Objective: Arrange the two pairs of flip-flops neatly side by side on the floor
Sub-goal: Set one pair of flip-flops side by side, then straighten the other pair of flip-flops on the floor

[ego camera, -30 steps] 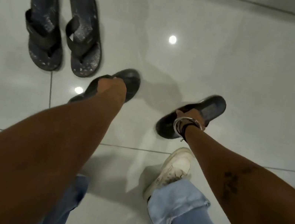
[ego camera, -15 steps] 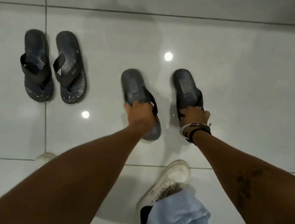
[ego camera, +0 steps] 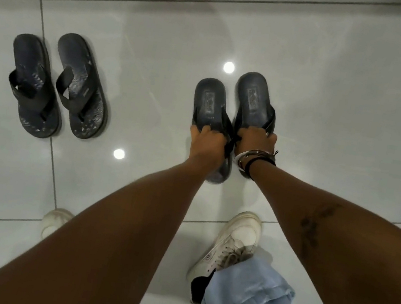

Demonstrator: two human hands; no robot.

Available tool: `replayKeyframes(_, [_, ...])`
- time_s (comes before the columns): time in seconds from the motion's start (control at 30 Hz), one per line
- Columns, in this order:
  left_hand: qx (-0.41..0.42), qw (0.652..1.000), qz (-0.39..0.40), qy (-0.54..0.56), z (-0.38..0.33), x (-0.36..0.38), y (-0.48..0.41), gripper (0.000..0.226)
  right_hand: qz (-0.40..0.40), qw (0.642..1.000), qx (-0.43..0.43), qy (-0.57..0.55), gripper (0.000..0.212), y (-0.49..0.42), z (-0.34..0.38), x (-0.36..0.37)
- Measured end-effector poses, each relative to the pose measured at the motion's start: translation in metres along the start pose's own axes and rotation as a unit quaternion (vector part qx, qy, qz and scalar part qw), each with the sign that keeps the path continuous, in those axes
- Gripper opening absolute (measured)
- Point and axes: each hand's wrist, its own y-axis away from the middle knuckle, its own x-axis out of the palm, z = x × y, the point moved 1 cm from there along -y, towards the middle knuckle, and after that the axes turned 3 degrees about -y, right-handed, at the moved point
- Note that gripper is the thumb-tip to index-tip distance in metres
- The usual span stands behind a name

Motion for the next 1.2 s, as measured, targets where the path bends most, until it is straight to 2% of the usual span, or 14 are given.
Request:
replayKeyframes(0.13, [0.004,0.996,-0.079,0.039,0.026,-0.014,0.014,0.017,-0.095,0.995,-0.038,0.014,0.021,0.01,0.022,0.0])
replayKeyframes(0.23, [-0.062,0.984,-0.154,0.059,0.07,-0.036,0.025,0.023,-0.141,0.983,-0.116,0.016,0.035,0.015,0.067,0.007])
replayKeyframes(0.33, [-0.126,0.972,-0.196,0.039,0.145,-0.061,0.027,0.026,-0.073,0.98,-0.186,0.015,0.061,0.009,0.133,0.02])
replayKeyframes(0.43, [-0.213,0.948,-0.234,-0.027,0.232,-0.092,0.021,0.029,-0.002,0.972,-0.234,0.031,0.071,-0.01,0.201,0.038])
replayKeyframes(0.47, [-0.255,0.939,-0.229,-0.035,0.258,-0.102,0.017,0.032,0.007,0.97,-0.239,0.039,0.072,-0.017,0.22,0.044])
replayKeyframes(0.53, [-0.33,0.929,-0.164,-0.03,0.304,-0.117,0.006,0.038,0.009,0.977,-0.21,0.045,0.075,-0.031,0.247,0.053])
replayKeyframes(0.63, [-0.378,0.924,-0.047,-0.021,0.358,-0.123,-0.001,0.044,0.022,0.991,-0.127,0.046,0.083,-0.05,0.274,0.069])
replayKeyframes(0.83, [-0.39,0.912,-0.042,0.117,0.384,-0.114,-0.01,0.039,0.009,0.994,-0.095,0.06,0.094,-0.055,0.279,0.084])
replayKeyframes(1.03, [-0.347,0.937,-0.037,-0.013,0.373,-0.111,-0.021,0.019,0.021,0.993,-0.092,0.076,0.097,-0.052,0.28,0.078])
replayKeyframes(1.2, [-0.322,0.946,-0.009,-0.045,0.366,-0.106,-0.021,0.017,0.022,0.991,-0.092,0.096,0.098,-0.051,0.283,0.076])
